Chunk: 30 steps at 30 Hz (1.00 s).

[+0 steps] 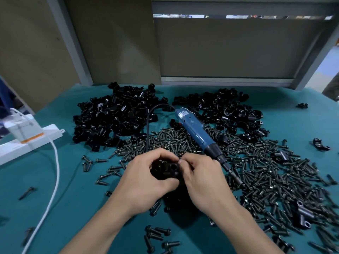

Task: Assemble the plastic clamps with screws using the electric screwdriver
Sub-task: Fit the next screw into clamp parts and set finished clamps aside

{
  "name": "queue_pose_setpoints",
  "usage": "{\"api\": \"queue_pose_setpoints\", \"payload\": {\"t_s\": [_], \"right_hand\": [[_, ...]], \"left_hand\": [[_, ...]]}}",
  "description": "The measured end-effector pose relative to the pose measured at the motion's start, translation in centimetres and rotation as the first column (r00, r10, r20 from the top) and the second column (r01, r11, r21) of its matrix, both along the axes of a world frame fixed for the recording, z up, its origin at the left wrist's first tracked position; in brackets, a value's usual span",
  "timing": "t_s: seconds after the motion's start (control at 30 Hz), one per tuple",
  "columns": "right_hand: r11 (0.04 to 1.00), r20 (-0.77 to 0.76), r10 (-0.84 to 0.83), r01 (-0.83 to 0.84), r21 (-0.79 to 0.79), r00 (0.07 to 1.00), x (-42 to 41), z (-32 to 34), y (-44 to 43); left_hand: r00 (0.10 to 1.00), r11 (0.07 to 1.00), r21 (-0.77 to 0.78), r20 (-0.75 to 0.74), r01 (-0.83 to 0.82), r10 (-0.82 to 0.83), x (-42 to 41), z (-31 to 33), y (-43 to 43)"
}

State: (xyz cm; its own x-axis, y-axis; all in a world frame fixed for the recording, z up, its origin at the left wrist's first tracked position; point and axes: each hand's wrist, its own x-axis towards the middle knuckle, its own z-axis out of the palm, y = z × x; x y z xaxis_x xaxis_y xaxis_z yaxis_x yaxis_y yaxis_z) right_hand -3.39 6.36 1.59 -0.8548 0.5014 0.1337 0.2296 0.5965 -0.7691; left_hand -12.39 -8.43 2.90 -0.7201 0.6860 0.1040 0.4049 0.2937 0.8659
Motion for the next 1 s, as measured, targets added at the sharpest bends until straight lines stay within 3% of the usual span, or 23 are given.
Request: {"api": "queue_pose_setpoints", "payload": {"t_s": [0.13,0.3,0.4,0.47,0.57,0.63,0.77,1.0], "right_hand": [[0.989,-0.025,-0.005,0.001,-0.147,1.000,-0.2,0.1,-0.1],[0.990,-0.210,-0.056,0.027,-0.138,0.976,-0.3,-0.3,-0.3],[0.991,-0.341,-0.059,0.016,-0.130,0.938,-0.3,-0.4,0.1],[0.996,-0.368,0.016,-0.047,-0.076,0.930,-0.2,-0.1,0.4],[0.989,-0.298,0.146,-0.134,0.062,0.943,0.1,0.5,0.9],[0.983,-0.226,0.148,-0.118,0.139,0.963,0.1,0.8,0.9],[0.997,-0.066,0.077,-0.078,-0.010,0.995,0.3,1.0,0.8],[0.991,-0.106,0.103,-0.111,-0.076,0.989,0.6,1.0,1.1]], "left_hand": [[0.935,0.966,0.257,0.346,-0.016,-0.076,-0.1,0.2,0.4],[0.832,0.954,0.259,0.555,-0.151,-0.019,0.0,0.2,0.7],[0.764,0.970,0.225,0.640,-0.089,-0.078,0.2,0.4,0.5],[0.761,0.964,0.255,0.640,-0.074,-0.111,0.1,0.3,0.3],[0.848,0.962,0.249,0.528,-0.111,-0.039,-0.4,-0.1,0.1],[0.901,0.959,0.261,0.433,-0.111,-0.013,-0.4,-0.1,0.2],[0.962,0.978,0.202,0.273,-0.055,-0.003,-0.4,-0.2,0.3],[0.965,0.982,0.172,0.260,-0.072,0.025,-0.3,-0.1,0.4]]}}
